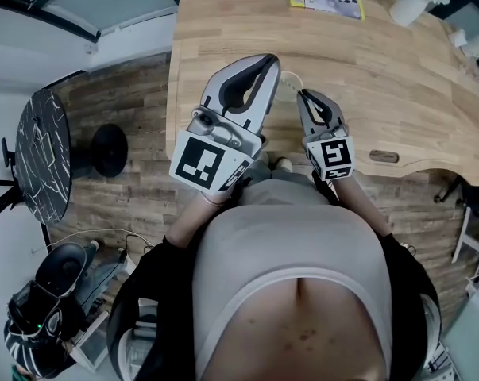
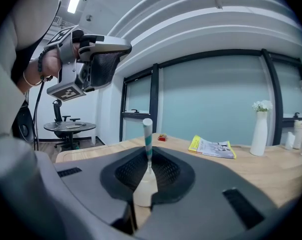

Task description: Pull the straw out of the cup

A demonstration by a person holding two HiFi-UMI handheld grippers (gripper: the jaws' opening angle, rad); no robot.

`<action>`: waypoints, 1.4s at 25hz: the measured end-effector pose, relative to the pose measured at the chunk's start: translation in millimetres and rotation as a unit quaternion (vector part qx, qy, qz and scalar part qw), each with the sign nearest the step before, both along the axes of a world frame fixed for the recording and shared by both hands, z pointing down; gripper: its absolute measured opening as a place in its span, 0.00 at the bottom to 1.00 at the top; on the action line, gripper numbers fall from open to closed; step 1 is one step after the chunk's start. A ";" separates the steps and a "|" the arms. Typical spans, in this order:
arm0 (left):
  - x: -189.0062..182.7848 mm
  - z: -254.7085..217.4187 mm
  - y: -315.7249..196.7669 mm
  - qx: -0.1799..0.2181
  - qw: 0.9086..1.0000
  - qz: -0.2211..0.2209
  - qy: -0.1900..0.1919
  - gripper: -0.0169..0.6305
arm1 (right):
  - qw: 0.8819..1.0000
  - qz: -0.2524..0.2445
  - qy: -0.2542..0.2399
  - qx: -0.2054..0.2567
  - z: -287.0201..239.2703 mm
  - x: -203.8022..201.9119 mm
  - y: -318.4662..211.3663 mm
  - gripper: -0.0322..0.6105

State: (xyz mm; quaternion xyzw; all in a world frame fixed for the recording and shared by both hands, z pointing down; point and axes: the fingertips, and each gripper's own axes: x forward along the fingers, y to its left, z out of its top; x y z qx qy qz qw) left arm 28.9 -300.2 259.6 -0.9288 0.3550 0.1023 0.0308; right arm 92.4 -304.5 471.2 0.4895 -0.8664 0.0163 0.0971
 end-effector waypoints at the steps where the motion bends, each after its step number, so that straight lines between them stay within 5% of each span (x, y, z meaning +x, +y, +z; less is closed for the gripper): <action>1: -0.4 -0.4 -0.1 0.001 1.000 -0.001 0.000 0.04 | 1.000 0.000 -0.001 0.000 -0.2 -0.2 0.1 0.12; 35: -1.9 -0.6 -1.2 0.003 1.000 -0.012 0.004 0.04 | 0.999 -0.007 -0.027 0.018 -22.2 -2.6 -0.7 0.12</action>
